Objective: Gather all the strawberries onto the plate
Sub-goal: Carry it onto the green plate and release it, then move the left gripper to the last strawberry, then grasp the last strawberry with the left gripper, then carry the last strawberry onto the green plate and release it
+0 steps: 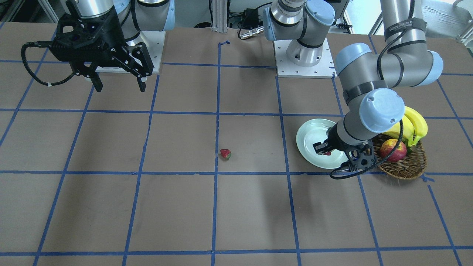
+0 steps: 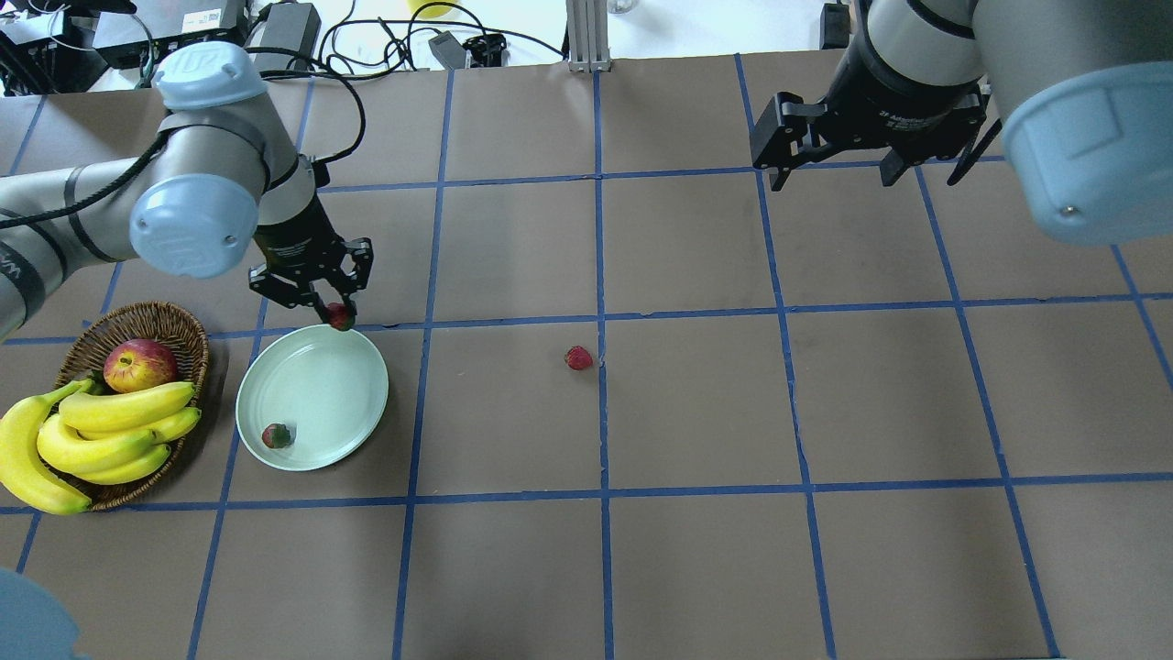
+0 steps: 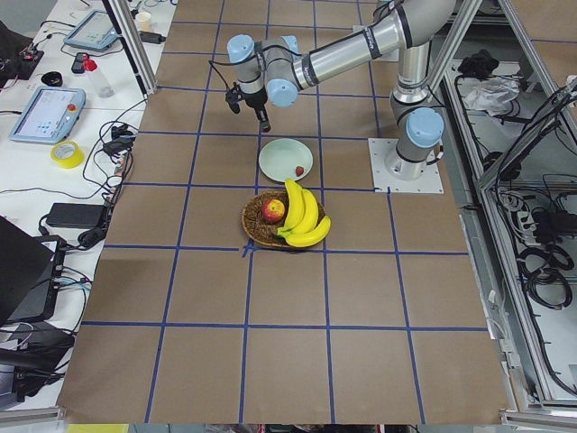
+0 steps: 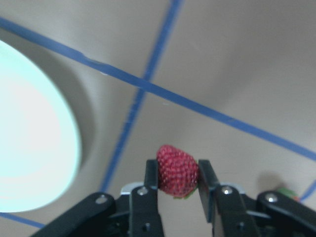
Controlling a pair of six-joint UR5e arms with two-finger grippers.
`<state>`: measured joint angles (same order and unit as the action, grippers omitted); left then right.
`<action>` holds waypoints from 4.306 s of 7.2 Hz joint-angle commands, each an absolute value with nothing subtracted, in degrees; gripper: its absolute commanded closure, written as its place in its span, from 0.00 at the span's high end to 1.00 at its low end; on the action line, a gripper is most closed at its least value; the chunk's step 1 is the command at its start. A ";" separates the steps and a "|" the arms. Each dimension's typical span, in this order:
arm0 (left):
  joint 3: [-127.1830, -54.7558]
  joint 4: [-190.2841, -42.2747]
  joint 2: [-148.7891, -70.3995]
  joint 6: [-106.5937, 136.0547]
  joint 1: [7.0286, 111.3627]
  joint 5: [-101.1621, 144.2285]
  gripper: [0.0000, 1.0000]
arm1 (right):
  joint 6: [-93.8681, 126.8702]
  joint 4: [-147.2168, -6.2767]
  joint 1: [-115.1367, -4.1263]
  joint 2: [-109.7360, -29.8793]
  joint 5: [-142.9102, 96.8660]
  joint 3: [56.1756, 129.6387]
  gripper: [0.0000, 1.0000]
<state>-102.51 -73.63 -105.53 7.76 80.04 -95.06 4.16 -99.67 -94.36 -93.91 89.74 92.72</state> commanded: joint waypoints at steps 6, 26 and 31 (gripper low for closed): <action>-105.65 -70.52 -103.53 12.79 81.09 -79.49 0.99 | 3.96 -99.67 -94.39 -93.87 89.74 92.72 1.00; -99.96 -57.79 -111.99 51.79 100.47 -76.87 0.00 | 4.31 -98.97 -94.39 -94.31 89.74 92.81 1.00; -99.57 -75.22 -105.12 14.12 86.58 -96.11 0.00 | 4.31 -98.88 -94.39 -94.31 89.74 92.81 1.00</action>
<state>-98.40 -72.77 -105.77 22.09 88.24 -89.97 4.31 -98.89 -94.40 -94.38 89.74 92.81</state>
